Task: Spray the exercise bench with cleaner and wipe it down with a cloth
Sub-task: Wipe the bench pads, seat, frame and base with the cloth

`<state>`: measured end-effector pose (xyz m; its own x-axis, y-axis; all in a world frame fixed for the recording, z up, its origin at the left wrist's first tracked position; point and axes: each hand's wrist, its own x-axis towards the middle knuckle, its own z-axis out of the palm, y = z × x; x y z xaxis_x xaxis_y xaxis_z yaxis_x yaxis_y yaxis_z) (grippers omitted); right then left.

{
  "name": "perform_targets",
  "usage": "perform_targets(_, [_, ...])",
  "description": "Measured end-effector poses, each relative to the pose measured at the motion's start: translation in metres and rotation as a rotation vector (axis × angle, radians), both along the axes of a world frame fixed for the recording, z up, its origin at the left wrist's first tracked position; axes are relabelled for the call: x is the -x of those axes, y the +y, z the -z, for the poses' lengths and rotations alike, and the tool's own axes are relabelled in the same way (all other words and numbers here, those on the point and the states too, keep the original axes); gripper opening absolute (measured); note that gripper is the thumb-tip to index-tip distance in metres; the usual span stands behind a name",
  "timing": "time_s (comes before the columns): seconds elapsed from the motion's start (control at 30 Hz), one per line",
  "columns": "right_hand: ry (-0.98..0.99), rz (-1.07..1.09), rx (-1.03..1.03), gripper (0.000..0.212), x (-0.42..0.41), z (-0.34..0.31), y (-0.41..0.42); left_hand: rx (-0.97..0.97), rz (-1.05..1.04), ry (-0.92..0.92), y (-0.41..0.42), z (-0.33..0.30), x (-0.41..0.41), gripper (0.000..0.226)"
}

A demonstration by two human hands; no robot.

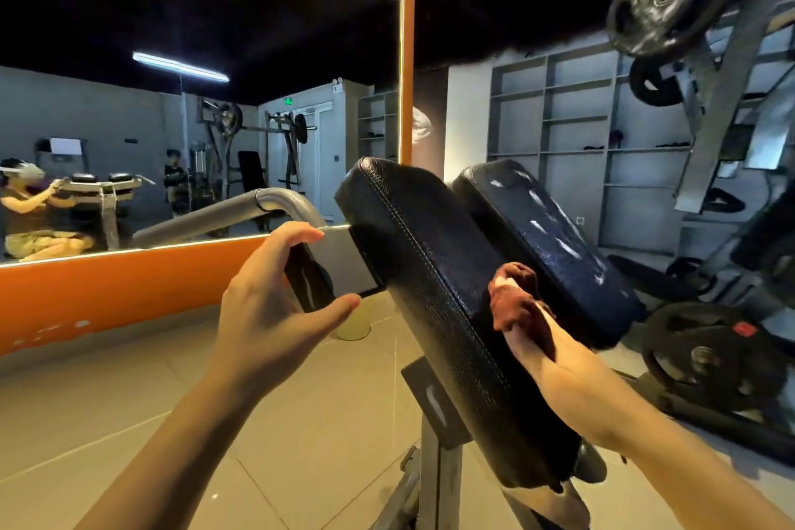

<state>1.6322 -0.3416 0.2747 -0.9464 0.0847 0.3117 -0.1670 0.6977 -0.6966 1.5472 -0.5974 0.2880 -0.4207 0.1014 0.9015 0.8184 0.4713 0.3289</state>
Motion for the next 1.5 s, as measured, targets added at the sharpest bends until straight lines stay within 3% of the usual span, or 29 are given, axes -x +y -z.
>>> perform_targets(0.1, [0.086, -0.026, -0.017, 0.07, 0.02, -0.019, -0.005, 0.004, 0.001, 0.013, 0.001, 0.0, 0.0, 0.063])
perform_targets(0.3, [0.294, -0.124, -0.042, 0.038, 0.099, -0.101, -0.057, -0.019, -0.028, 0.019, 0.003, 0.002, 0.003, 0.066])
perform_targets(0.4, [0.26, -0.178, -0.055, 0.044, 0.117, -0.126, -0.066, -0.014, -0.008, 0.006, 0.001, -0.001, 0.007, 0.069])
perform_targets(0.57, [0.234, -0.108, -0.046, 0.05, 0.103, -0.082, -0.017, -0.017, -0.015, -0.013, 0.003, -0.001, 0.01, 0.073])
perform_targets(0.73, [0.159, -0.033, -0.056, 0.074, 0.048, -0.008, 0.023, 0.02, -0.062, -0.038, -0.001, 0.002, 0.005, 0.095])
perform_targets(0.93, [0.141, -0.017, 0.022, 0.065, 0.014, -0.001, 0.002, 0.052, -0.099, -0.063, 0.003, -0.004, -0.006, 0.098])
perform_targets(1.13, [0.418, -0.149, -0.166, 0.06, 0.082, -0.094, -0.083, 0.067, -0.123, -0.033, 0.002, -0.003, -0.002, 0.097])
perform_targets(1.23, [0.461, -0.057, -0.39, 0.063, 0.104, -0.11, -0.103, 0.065, -0.087, -0.028, 0.001, -0.002, 0.001, 0.097])
perform_targets(1.37, [0.509, 0.032, -0.552, 0.072, 0.067, -0.061, -0.082, 0.042, -0.041, -0.035, -0.002, 0.0, 0.005, 0.097])
perform_targets(1.5, [0.398, 0.047, -0.536, 0.078, 0.005, 0.01, -0.042, 0.018, -0.032, -0.036, 0.0, 0.001, 0.004, 0.097])
